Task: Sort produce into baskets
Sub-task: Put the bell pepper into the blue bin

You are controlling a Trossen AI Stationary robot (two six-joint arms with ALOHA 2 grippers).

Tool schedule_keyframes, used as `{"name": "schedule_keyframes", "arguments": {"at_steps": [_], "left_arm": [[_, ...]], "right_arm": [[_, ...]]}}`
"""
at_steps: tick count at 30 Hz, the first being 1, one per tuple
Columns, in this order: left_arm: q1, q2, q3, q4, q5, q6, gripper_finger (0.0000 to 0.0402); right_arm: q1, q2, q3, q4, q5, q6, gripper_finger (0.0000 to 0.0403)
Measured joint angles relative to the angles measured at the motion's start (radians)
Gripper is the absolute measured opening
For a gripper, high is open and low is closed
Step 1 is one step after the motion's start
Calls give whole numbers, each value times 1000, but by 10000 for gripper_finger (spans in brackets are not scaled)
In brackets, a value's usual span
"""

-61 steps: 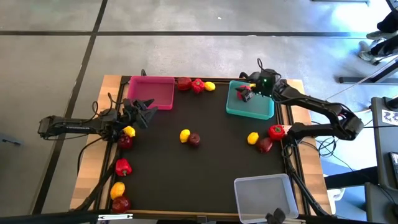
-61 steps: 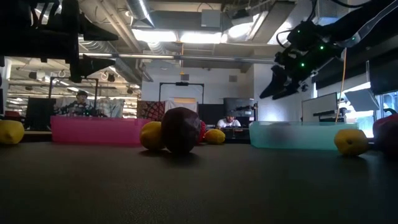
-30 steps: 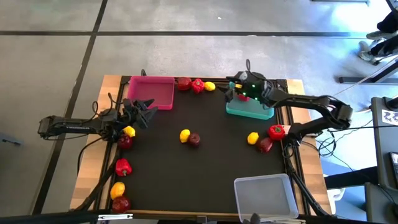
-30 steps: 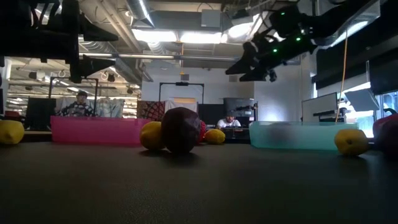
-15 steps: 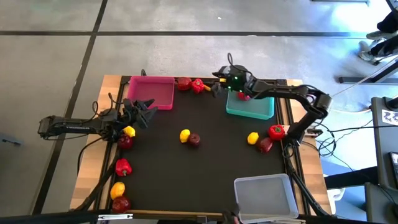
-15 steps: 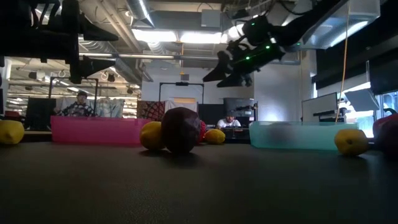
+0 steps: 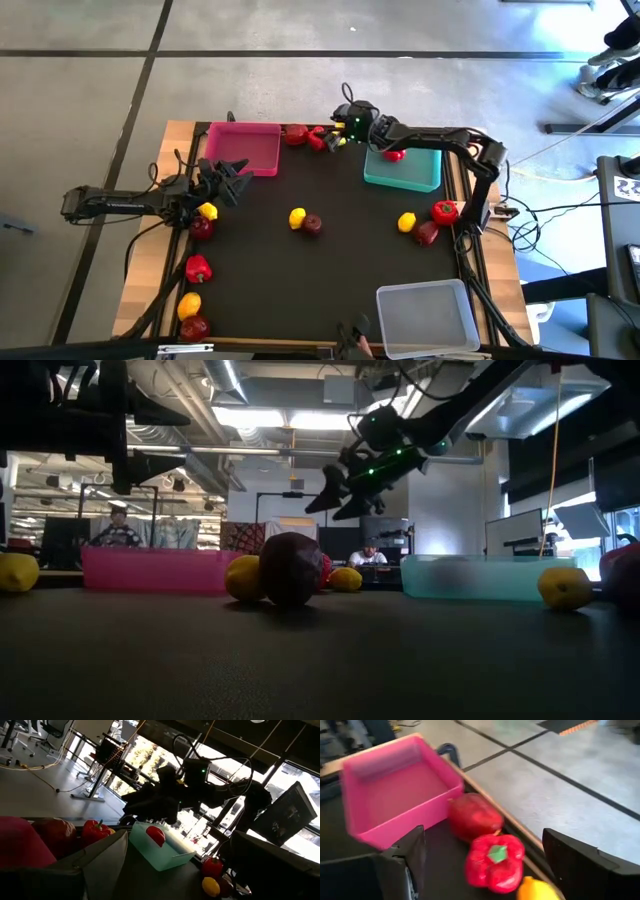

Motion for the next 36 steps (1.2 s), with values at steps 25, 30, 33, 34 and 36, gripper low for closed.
{"name": "schedule_keyframes", "arguments": {"at_steps": [25, 30, 33, 34, 36], "left_arm": [[0, 0, 0, 0, 0, -22, 351], [0, 0, 0, 0, 0, -22, 351], [0, 0, 0, -1, 0, -22, 351], [0, 0, 0, -1, 0, -22, 351], [0, 0, 0, -1, 0, -22, 351]], "right_arm": [[-1, 194, -1, 68, 18, 30, 308], [-1, 200, 28, 64, 11, 31, 308], [-1, 200, 40, 58, 8, 27, 306], [-1, 207, 48, 50, 2, 27, 302], [-1, 215, 64, 23, -28, 38, 289]]}}
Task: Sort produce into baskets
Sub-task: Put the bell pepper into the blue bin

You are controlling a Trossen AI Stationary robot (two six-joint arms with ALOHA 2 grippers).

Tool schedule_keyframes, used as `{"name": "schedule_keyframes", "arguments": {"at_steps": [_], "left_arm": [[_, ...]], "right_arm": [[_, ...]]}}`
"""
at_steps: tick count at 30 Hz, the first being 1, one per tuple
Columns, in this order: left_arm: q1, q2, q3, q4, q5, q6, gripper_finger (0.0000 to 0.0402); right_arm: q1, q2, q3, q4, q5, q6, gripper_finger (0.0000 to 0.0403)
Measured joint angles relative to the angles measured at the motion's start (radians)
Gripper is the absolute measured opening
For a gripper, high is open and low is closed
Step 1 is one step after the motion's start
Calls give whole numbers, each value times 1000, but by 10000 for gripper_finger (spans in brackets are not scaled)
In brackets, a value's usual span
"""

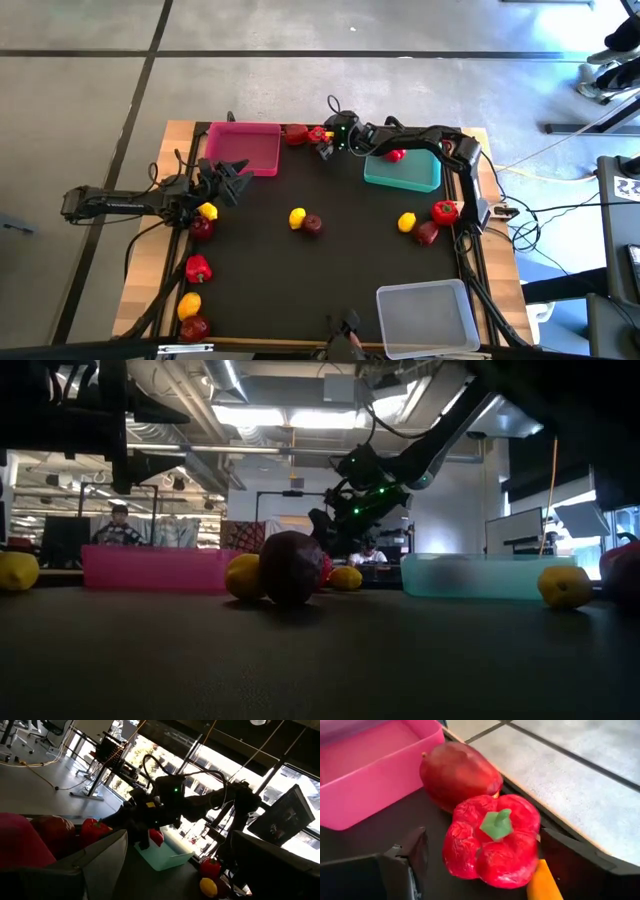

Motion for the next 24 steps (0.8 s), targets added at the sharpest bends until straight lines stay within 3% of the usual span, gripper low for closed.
{"name": "schedule_keyframes", "arguments": {"at_steps": [13, 24], "left_arm": [[0, 0, 0, -1, 0, 0, 351], [0, 0, 0, -1, 0, 0, 351]], "right_arm": [[1, 44, 63, -34, -111, 39, 166], [1, 0, 63, -83, -120, 6, 134]]}}
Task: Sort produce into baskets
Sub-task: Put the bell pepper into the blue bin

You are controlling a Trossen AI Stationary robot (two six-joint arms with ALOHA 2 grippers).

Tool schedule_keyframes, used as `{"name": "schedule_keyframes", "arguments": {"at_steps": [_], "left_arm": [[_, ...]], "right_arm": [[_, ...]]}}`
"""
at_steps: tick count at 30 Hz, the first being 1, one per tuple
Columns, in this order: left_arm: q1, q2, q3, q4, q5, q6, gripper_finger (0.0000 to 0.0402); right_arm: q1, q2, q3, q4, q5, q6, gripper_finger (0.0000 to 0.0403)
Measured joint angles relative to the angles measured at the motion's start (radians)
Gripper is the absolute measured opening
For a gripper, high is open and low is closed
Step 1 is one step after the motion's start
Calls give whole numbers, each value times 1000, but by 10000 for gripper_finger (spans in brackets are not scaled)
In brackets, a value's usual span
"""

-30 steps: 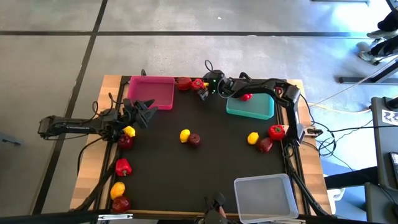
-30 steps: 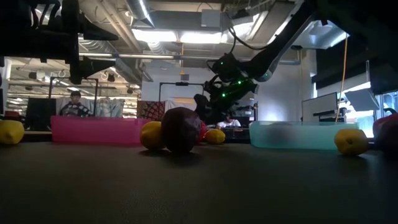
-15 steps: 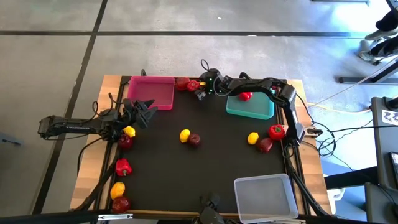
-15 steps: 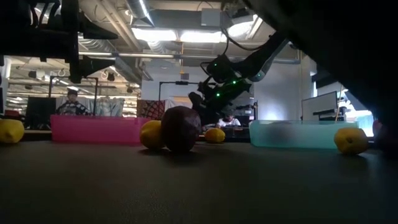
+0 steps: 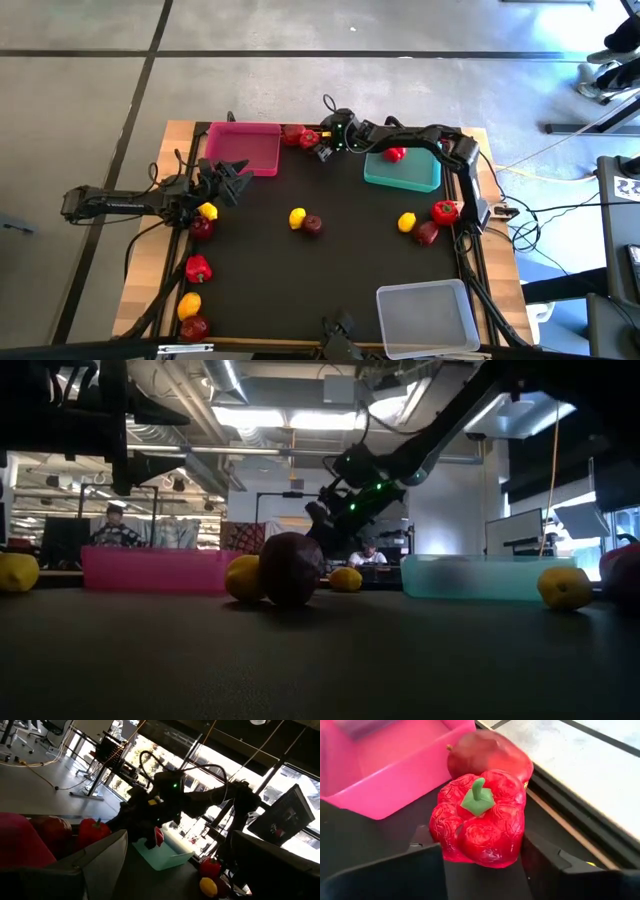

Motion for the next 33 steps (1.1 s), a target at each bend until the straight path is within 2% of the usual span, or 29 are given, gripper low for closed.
{"name": "schedule_keyframes", "arguments": {"at_steps": [6, 15, 23, 33], "left_arm": [[0, 0, 0, -6, 0, 0, 351], [0, 0, 0, -6, 0, 0, 351], [0, 0, 0, -6, 0, 0, 351], [0, 0, 0, -6, 0, 0, 351]], "right_arm": [[18, -112, 0, -137, -3, -51, 133], [33, -280, -18, -331, 56, -121, 133], [32, -502, -212, -342, 124, -127, 133], [32, -808, -476, -349, 153, -116, 133]]}}
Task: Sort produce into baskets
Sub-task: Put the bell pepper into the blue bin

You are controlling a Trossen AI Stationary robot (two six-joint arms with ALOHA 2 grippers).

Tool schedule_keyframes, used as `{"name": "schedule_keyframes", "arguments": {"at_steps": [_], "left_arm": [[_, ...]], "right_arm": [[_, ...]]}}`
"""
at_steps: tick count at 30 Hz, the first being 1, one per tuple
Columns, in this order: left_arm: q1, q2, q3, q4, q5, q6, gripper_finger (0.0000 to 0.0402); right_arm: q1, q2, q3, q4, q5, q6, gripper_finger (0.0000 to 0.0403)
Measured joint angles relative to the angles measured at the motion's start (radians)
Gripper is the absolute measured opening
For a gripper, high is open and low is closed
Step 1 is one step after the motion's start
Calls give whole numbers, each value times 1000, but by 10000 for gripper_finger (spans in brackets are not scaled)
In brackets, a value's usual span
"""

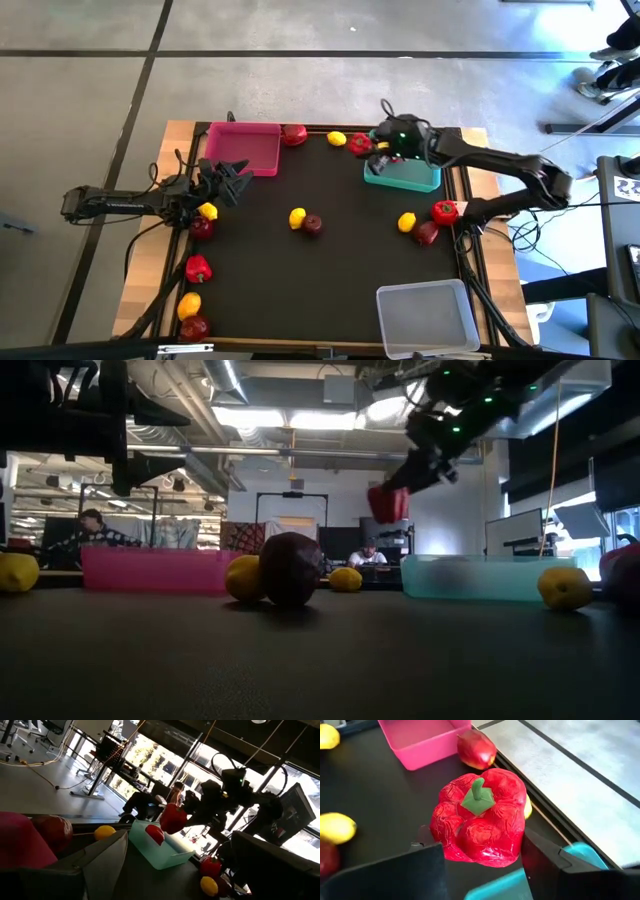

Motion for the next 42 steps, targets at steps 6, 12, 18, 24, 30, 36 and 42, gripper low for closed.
{"name": "schedule_keyframes", "arguments": {"at_steps": [6, 12, 18, 24, 30, 36, 42], "left_arm": [[0, 0, 0, 0, 0, 0, 351], [0, 0, 0, 0, 0, 0, 351], [0, 0, 0, 0, 0, 0, 351], [0, 0, 0, -5, 0, 0, 351], [0, 0, 0, -18, 0, 1, 351], [0, 0, 0, -17, 0, 1, 351], [0, 0, 0, -16, 0, 1, 351]], "right_arm": [[0, -89, -117, 1, 32, 11, 133], [0, -91, -172, 10, 98, 35, 133], [-40, -87, -222, 33, 145, 57, 133], [-142, -87, -302, 142, 53, 74, 133], [-178, -63, -329, 181, -7, 99, 133], [-177, -13, -341, 194, -11, 99, 133], [-177, 35, -342, 203, -11, 96, 139]]}}
